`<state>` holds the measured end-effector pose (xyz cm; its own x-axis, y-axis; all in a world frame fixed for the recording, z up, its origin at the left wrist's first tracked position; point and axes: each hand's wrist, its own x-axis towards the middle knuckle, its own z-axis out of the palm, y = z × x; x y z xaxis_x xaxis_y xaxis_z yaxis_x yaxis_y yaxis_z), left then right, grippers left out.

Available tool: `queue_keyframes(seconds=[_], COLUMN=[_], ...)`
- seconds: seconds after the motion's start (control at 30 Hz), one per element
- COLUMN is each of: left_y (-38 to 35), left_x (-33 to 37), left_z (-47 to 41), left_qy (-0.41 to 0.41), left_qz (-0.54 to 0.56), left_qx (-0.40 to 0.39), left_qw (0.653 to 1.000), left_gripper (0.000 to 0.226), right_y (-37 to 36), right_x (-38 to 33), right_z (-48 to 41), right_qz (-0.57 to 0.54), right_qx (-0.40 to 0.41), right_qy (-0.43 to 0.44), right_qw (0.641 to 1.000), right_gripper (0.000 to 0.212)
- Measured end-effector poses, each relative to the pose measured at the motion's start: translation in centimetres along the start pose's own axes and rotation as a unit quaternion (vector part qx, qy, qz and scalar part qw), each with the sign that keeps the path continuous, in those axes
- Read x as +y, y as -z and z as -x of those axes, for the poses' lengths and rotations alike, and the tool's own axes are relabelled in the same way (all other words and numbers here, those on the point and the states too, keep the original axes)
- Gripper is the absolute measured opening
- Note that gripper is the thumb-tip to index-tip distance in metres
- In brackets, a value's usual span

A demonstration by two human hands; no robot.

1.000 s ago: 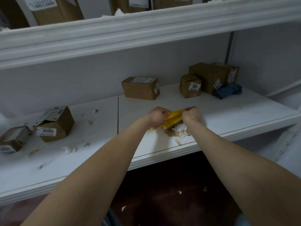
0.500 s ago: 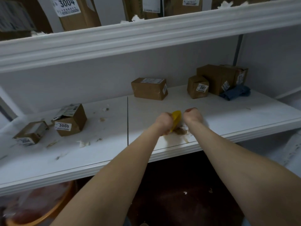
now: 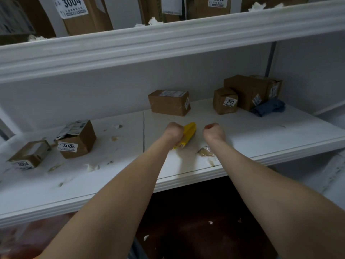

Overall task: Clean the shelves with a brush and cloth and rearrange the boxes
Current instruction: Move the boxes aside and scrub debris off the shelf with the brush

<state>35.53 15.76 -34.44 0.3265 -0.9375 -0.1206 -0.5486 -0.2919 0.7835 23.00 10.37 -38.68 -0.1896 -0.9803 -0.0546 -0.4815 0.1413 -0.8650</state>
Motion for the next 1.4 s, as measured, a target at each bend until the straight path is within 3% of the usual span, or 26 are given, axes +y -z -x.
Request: queue_keyframes(seconds=[0.27, 0.53, 0.63, 0.8, 0.9, 1.03, 1.23, 1.4], left_y=[1.3, 1.3, 1.4, 1.5, 2.3, 3.5, 2.4, -0.3], left_x=[0.5, 0.1, 0.1, -0.1, -0.2, 0.1, 1.1, 3.5], left_z=[-3.7, -5.6, -5.8, -4.7, -3.8, -2.9, -2.6, -2.6], left_qy=[0.019, 0.011, -0.005, -0.039, -0.062, -0.099, -0.167, -0.217], left_qz=[0.052, -0.074, -0.146, -0.182, -0.209, -0.223, -0.241, -0.182], left_qx=[0.020, 0.025, 0.029, 0.018, 0.065, 0.098, 0.087, 0.069], left_qw=[0.998, 0.997, 0.989, 0.982, 0.974, 0.965, 0.952, 0.956], left_gripper=[0.032, 0.014, 0.038, 0.057, 0.062, 0.046, 0.033, 0.031], right_y=[-1.7, -2.7, -2.4, -1.6, -1.4, -1.6, -1.1, 1.7], right_x=[-1.0, -1.8, -1.7, -1.7, -2.2, -3.0, -2.4, -0.7], right_z=[-1.8, -2.2, -2.0, -1.1, -0.3, 0.9, 0.8, -0.3], right_qz=[-0.021, 0.003, 0.007, 0.000, -0.010, -0.019, -0.033, -0.038], right_qx=[-0.030, -0.081, -0.074, -0.050, -0.046, -0.047, -0.046, -0.007], right_qy=[0.010, 0.023, 0.013, 0.008, -0.002, -0.003, -0.009, -0.006], right_qw=[0.999, 0.996, 0.997, 0.999, 0.999, 0.999, 0.998, 0.999], right_gripper=[0.034, 0.057, 0.058, 0.060, 0.059, 0.057, 0.054, 0.054])
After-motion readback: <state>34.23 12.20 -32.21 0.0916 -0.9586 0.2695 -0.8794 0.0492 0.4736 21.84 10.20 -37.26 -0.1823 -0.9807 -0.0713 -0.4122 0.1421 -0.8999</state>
